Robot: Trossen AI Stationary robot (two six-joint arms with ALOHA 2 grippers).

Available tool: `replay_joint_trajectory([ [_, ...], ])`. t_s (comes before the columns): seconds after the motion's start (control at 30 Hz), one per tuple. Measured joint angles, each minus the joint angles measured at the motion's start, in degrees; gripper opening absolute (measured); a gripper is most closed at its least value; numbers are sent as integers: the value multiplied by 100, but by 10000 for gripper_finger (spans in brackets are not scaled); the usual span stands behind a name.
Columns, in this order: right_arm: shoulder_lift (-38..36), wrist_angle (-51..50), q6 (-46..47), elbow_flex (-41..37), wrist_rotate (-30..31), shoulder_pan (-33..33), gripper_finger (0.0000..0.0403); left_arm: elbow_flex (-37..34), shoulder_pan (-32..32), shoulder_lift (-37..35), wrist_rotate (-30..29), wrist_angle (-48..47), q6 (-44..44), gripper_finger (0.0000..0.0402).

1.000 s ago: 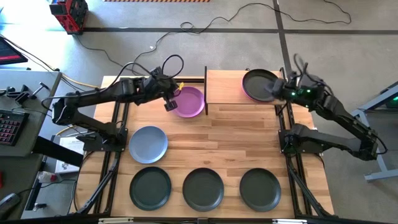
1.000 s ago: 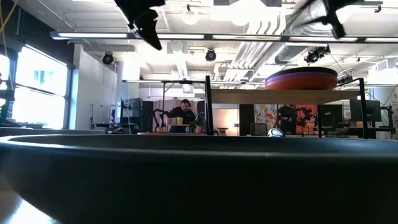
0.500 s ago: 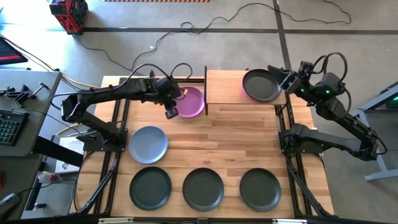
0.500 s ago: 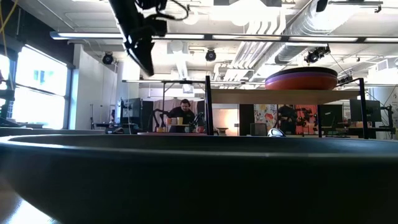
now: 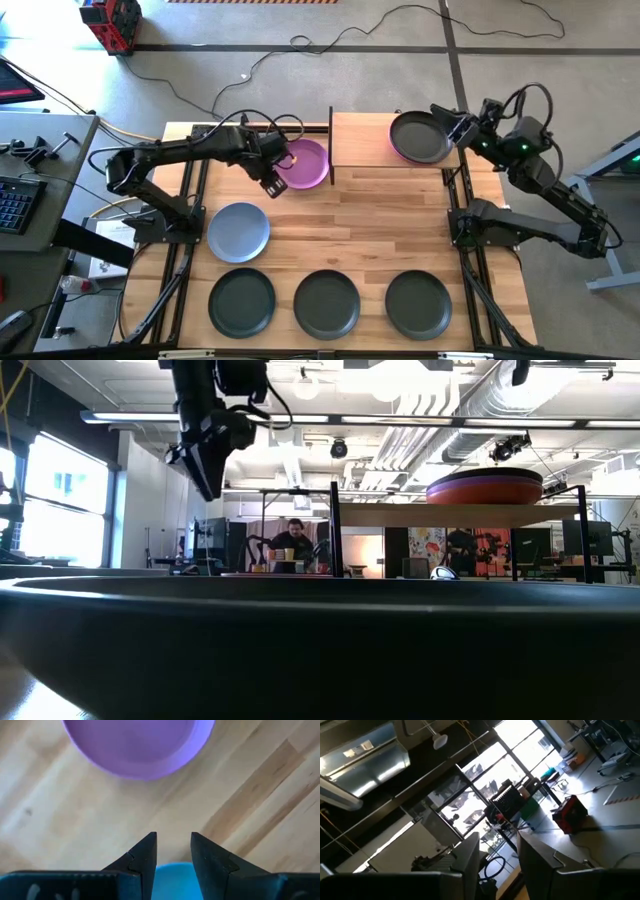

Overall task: Place and stack plates onto a shelf
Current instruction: Stack the blue plate on top of the black plate on the shelf

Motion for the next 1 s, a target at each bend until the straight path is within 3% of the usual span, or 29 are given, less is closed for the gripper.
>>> replay_joint_trajectory([
  [0.3,2,-740,137,0,-63,2,115,-276,-472,-2,240,-51,-1209,108],
  [0.57,2,-791,-1,0,-852,4,115,-300,-963,-2,123,-56,-1869,108],
  [1.0,2,-1185,-340,0,-867,4,115,-300,-1399,-2,25,-58,-2537,108],
])
